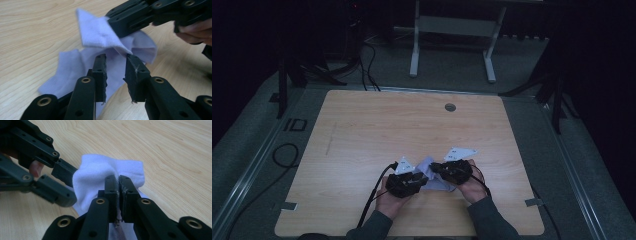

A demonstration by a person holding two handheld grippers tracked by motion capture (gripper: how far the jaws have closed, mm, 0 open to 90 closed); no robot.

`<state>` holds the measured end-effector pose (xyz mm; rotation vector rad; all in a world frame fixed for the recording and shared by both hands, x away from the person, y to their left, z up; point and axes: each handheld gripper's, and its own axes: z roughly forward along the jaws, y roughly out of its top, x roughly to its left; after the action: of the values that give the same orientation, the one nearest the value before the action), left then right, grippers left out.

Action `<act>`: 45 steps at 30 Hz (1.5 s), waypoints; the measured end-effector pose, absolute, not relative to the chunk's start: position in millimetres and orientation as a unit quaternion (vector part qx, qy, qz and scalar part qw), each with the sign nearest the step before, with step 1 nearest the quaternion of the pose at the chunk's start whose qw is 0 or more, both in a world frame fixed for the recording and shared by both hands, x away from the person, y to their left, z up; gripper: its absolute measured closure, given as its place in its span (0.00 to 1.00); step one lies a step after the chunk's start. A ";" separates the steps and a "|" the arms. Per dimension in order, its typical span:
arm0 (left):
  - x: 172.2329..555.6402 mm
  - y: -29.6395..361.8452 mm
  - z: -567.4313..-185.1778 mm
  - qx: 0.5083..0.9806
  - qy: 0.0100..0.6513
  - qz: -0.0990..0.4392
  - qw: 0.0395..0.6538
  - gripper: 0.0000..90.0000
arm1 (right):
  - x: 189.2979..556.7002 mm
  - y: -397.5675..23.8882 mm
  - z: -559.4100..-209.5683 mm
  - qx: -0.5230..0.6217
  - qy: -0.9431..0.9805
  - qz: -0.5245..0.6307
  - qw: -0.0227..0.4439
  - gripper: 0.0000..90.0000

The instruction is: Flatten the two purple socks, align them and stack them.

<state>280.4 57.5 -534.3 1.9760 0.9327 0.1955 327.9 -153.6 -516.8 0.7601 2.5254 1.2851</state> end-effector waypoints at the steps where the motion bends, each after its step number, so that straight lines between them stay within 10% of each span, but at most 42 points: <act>1: 280.4 57.5 -534.3 0.801 0.378 0.079 0.456 0.76 | 327.9 -153.6 -516.8 0.258 0.856 0.436 0.104 0.95; 10: 280.6 55.6 -533.5 0.803 0.379 0.081 0.452 0.69 | 327.4 -152.9 -517.0 0.259 0.854 0.441 0.099 0.95; 17: 282.5 58.7 -533.8 0.807 0.387 0.097 0.436 0.96 | 323.8 -149.1 -515.3 0.247 0.859 0.439 0.094 0.91; 27: 283.4 61.3 -533.6 0.805 0.395 0.100 0.432 0.98 | 313.8 -180.7 -494.5 0.278 0.845 0.434 0.141 0.82; 45: 284.7 69.5 -533.1 0.805 0.402 0.101 0.425 0.98 | 335.8 -196.0 -543.4 0.373 0.866 0.315 0.111 0.98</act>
<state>284.7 69.5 -533.1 2.0122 1.0055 0.2537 335.8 -196.0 -543.4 1.0960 2.5429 0.9244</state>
